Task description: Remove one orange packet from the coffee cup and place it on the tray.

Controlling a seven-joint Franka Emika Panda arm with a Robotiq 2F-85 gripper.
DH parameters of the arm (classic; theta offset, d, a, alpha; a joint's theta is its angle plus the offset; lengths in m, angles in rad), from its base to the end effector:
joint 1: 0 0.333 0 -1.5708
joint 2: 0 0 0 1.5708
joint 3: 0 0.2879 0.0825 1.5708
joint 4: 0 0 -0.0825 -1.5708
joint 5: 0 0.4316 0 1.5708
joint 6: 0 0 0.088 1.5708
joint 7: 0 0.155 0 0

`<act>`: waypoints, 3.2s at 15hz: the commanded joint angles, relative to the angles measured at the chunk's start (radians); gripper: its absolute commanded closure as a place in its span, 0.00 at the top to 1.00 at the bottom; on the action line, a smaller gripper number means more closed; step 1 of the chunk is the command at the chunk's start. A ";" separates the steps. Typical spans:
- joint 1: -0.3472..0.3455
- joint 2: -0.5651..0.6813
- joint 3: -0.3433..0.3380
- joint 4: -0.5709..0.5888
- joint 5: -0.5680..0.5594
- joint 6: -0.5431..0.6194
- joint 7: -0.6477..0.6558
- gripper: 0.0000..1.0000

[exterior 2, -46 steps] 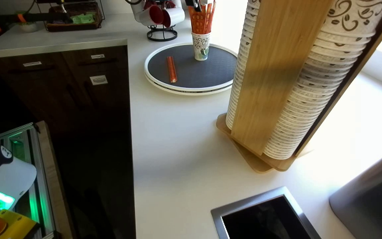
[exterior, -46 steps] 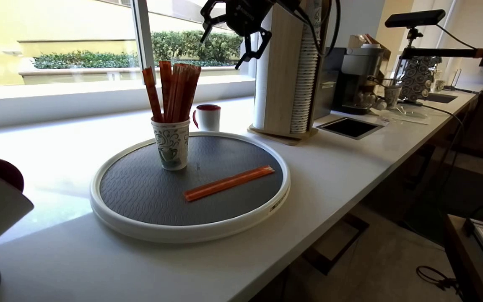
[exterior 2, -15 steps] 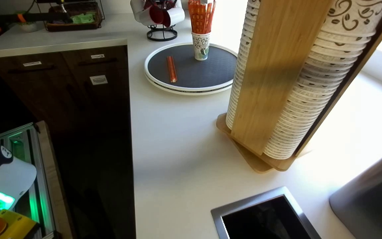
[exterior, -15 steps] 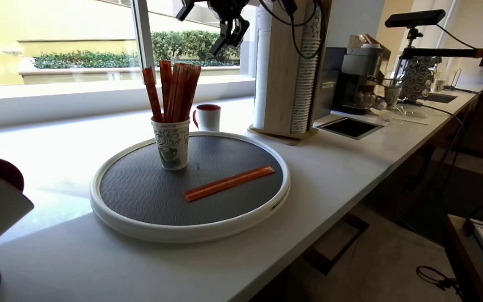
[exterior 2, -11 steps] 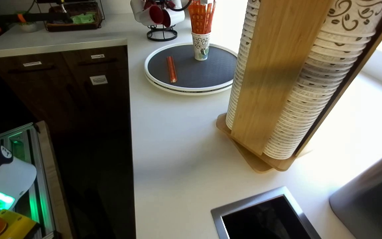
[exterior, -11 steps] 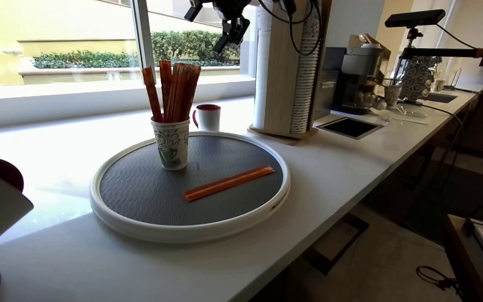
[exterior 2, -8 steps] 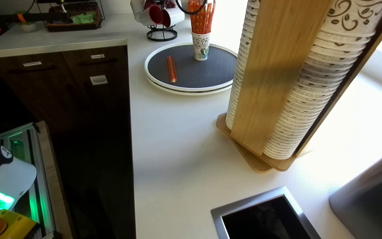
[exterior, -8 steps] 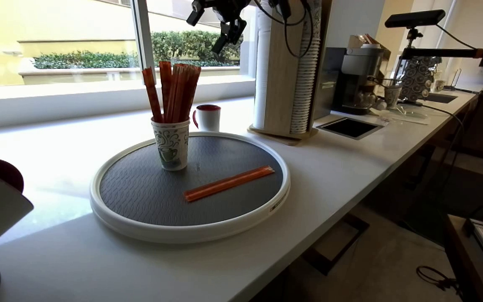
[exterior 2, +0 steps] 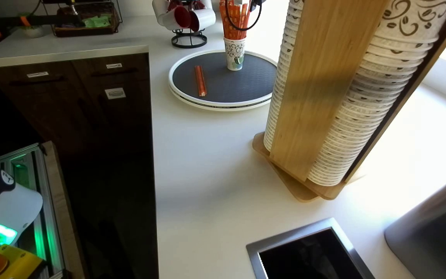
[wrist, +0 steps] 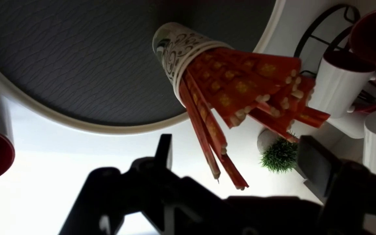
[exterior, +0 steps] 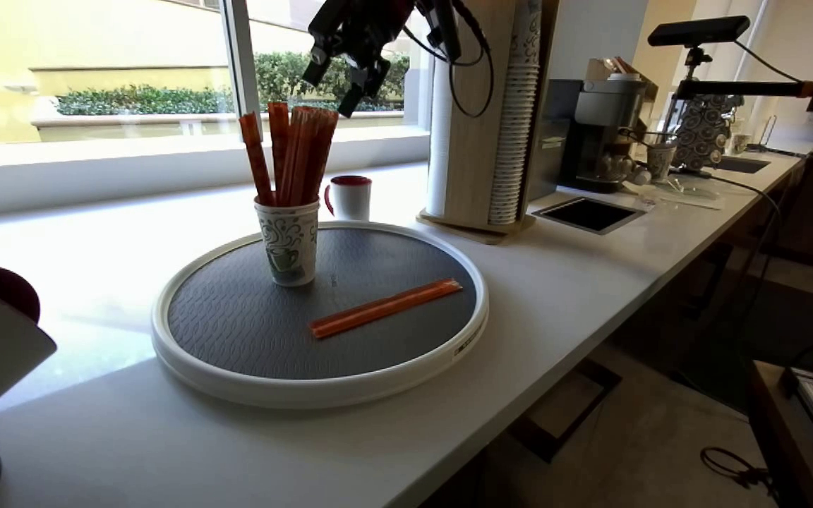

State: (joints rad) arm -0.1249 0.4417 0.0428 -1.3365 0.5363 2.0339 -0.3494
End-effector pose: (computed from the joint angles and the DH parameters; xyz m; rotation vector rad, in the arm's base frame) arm 0.7655 -0.0171 0.4370 -2.6389 -0.1039 -0.4834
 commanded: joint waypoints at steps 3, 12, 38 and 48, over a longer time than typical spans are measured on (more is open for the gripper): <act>-0.009 0.055 0.027 0.069 -0.045 0.002 -0.008 0.75; -0.004 0.072 0.021 0.086 -0.080 -0.009 0.055 0.60; 0.016 0.107 0.039 0.147 -0.127 -0.017 0.126 0.02; 0.027 0.105 0.044 0.175 -0.147 -0.035 0.135 0.02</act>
State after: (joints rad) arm -0.1062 0.5302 0.0826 -1.2014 0.4230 2.0352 -0.2448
